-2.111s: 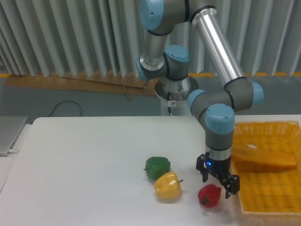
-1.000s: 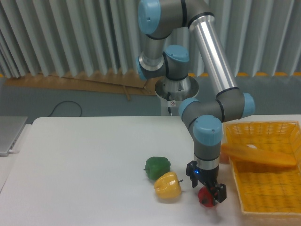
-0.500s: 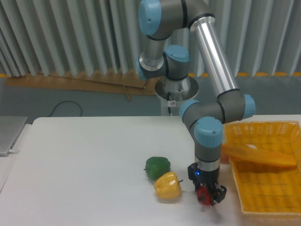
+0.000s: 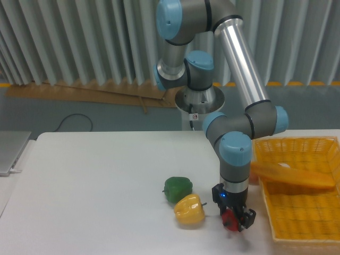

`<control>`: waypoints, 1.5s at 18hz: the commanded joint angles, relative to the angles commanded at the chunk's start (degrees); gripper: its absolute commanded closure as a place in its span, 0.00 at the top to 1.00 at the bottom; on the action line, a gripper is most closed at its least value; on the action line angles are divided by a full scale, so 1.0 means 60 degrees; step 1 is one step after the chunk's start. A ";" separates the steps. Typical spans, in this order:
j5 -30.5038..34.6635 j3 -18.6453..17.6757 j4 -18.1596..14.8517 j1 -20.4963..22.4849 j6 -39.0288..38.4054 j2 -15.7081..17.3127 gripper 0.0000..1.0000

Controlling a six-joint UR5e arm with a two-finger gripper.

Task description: Place the red peppers in a basket

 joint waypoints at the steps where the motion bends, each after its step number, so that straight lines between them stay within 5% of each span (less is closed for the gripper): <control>1: 0.0029 -0.0029 -0.0029 0.0000 -0.0029 0.0088 0.55; 8: 0.0059 -0.0454 -0.0306 0.0044 0.0058 0.0980 0.55; 16: 0.0643 -0.0396 -0.2810 0.0190 0.1667 0.2270 0.53; 19: 0.1446 -0.0352 -0.3382 0.0234 0.3187 0.2286 0.53; 27: 0.1364 -0.0337 -0.3750 0.0702 0.5094 0.2548 0.52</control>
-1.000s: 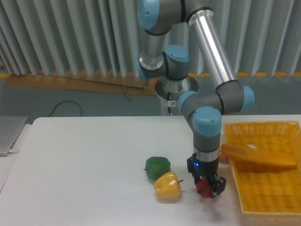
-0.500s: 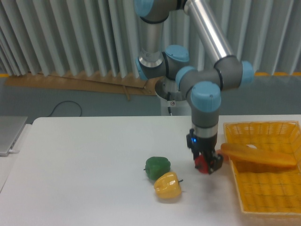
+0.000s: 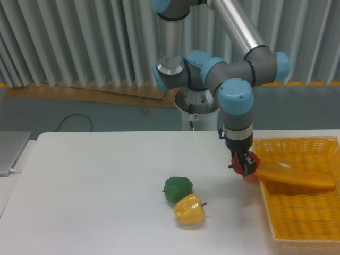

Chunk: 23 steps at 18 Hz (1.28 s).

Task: Place the red peppers in a basket
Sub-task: 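Lift the red pepper and carry it over the basket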

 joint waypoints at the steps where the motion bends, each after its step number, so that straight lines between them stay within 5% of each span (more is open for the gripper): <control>1: -0.0190 0.0000 0.0000 0.0146 0.0134 0.0059 0.52; 8: -0.1538 -0.0117 0.0000 0.1055 0.2185 0.0075 0.52; 23: -0.1525 -0.0117 -0.0176 0.2681 0.5027 0.0236 0.52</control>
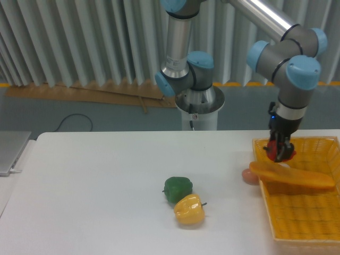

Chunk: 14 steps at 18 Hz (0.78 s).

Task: Place the red peppers in a basket
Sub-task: 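Lift the red pepper and carry it over the basket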

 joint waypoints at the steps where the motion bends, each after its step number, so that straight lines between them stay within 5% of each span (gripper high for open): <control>1: 0.0000 0.0000 0.0000 0.0015 0.0074 -0.0015 0.52; 14: -0.0015 0.0015 0.0248 0.0454 0.0880 -0.0117 0.52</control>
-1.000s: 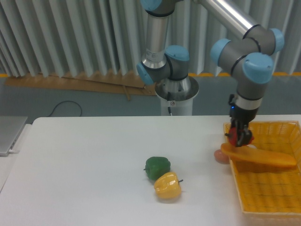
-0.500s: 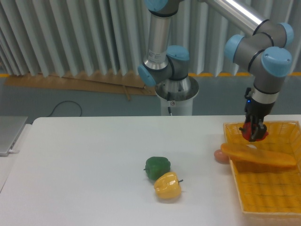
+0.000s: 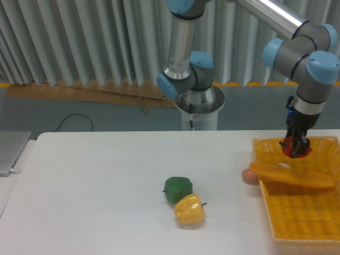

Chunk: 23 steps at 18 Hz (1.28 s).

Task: Place the red peppers in a basket
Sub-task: 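Lift the red pepper and carry it over the basket, then lower the red pepper into the basket and open the gripper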

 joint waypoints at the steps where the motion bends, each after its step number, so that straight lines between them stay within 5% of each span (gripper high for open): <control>1: 0.0000 0.0000 0.0030 0.0000 0.0000 0.0000 0.54; 3: -0.0015 0.0000 0.0045 -0.0015 -0.0029 0.0000 0.85; 6: -0.0015 -0.0015 0.0059 -0.0058 -0.0117 -0.0029 0.99; 14: -0.0044 -0.0015 0.0438 -0.0146 -0.0350 -0.0176 1.00; 16: 0.0029 0.0000 0.0718 -0.0525 -0.0949 -0.0117 1.00; 23: -0.0175 0.0073 0.0456 -0.1625 -0.2416 0.0234 1.00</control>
